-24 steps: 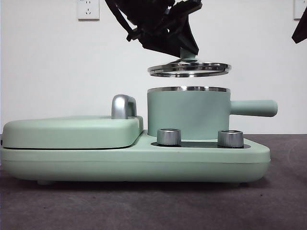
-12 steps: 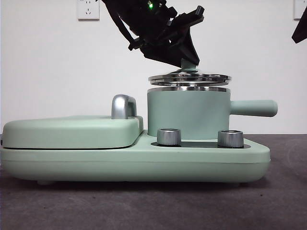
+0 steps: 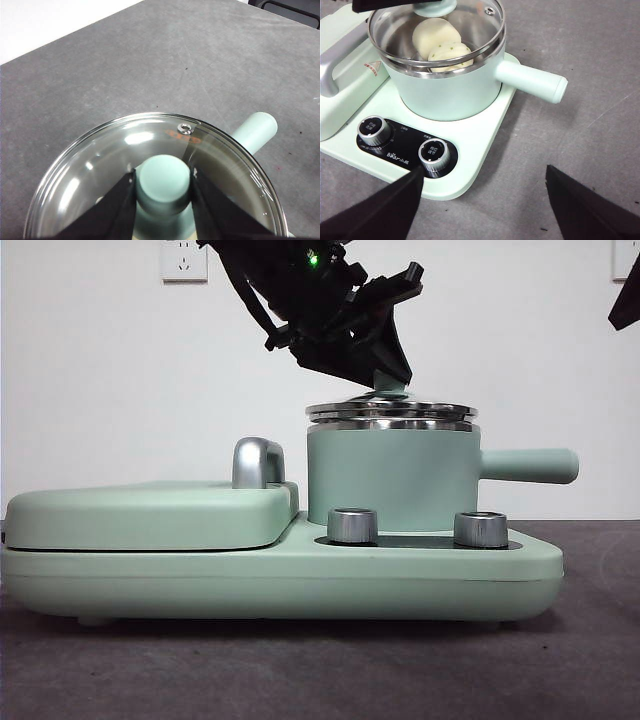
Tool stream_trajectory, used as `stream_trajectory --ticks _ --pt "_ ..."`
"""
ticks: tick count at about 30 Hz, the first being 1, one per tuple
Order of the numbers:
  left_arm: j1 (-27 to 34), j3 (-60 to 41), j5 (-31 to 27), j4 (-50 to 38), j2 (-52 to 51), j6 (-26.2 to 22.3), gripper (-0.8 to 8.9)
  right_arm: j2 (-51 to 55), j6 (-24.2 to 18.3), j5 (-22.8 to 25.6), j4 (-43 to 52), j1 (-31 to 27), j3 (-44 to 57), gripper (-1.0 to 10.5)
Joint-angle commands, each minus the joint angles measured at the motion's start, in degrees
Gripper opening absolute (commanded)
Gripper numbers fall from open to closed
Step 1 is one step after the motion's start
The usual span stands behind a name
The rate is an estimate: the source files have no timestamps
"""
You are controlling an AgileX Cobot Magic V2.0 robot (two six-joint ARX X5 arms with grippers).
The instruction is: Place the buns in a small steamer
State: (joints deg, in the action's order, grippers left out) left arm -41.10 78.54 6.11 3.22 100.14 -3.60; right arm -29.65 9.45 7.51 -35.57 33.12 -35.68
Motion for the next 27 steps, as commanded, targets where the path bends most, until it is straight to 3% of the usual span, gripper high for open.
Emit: stream_trajectory --ticks 1,22,27 --pt "-0.33 1.11 0.11 -1.73 0.83 -0.46 0.10 -0.20 0.66 0.11 0.35 0.48 -0.20 3.9" --pt "-0.55 1.14 0.39 -1.14 2.25 -0.20 0.11 -0.17 0.68 0.50 0.33 0.48 -0.20 3.9" --pt "-0.55 1.11 0.52 -0.85 2.23 -0.17 2.25 -0.20 0.68 0.50 0.33 0.48 -0.20 3.9"
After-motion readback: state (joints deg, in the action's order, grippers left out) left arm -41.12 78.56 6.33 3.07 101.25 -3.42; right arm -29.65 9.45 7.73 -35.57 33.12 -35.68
